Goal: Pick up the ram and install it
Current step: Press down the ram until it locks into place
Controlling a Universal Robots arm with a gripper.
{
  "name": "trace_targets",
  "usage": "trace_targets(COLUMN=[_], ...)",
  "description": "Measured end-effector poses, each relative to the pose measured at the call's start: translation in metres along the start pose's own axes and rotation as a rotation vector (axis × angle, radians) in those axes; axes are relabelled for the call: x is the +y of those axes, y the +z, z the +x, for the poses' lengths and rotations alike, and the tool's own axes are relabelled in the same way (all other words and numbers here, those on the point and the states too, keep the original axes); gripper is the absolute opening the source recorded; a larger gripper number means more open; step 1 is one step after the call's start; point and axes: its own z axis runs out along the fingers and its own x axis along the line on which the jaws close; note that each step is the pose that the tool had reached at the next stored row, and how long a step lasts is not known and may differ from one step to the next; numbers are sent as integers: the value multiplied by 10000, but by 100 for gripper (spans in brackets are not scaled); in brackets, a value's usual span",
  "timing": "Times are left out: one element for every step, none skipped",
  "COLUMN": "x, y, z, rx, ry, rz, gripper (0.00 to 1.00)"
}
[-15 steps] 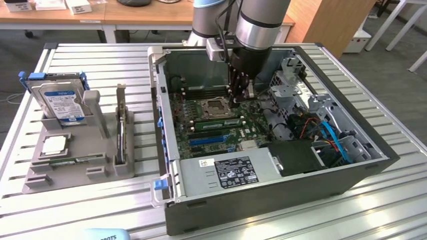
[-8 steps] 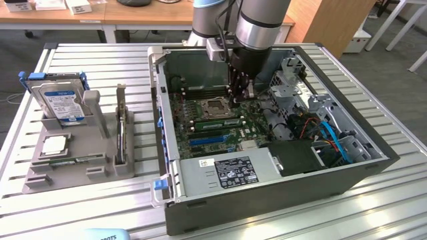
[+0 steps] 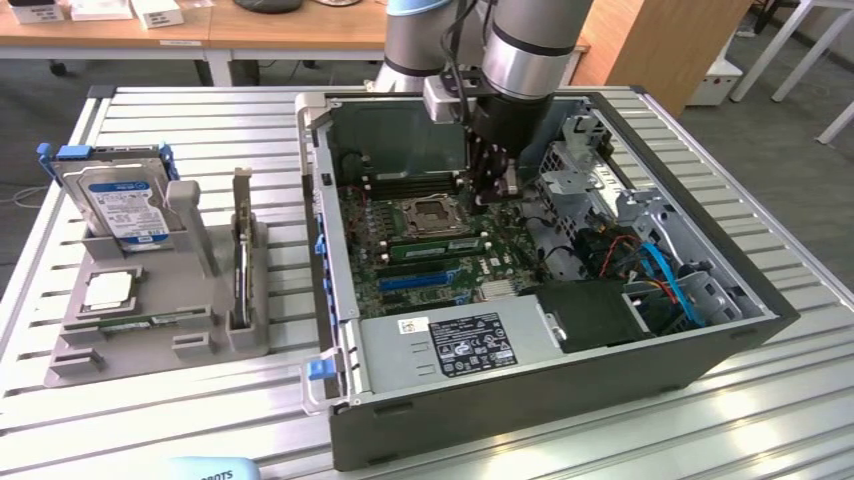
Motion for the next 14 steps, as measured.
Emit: trace_targets(x=[-19,-38,-56,-72,-88,-105,-123,-142,-160,-174,-185,-196,-205,-214], y=[0,-1,-1,-1,-1,-1,-1,-2,-2,-2,-2,-2,-2,-3], z=[0,0,0,0,-1,-1,-1,-1,-1,-1,-1,-1,-2,-2], rx=[0,-1,-1,-2,-2,-3,-4,-4,-4,-5,-6,-5,-5,-5], ry=[-1,-1,-2,-1,0,0,-1,-1,-1,-2,-1,-1,-1,-1], rz=[0,0,0,0,0,0,0,0,0,0,0,0,0,0], gripper=[10,10,10,10,10,10,10,10,10,10,10,10,10,10])
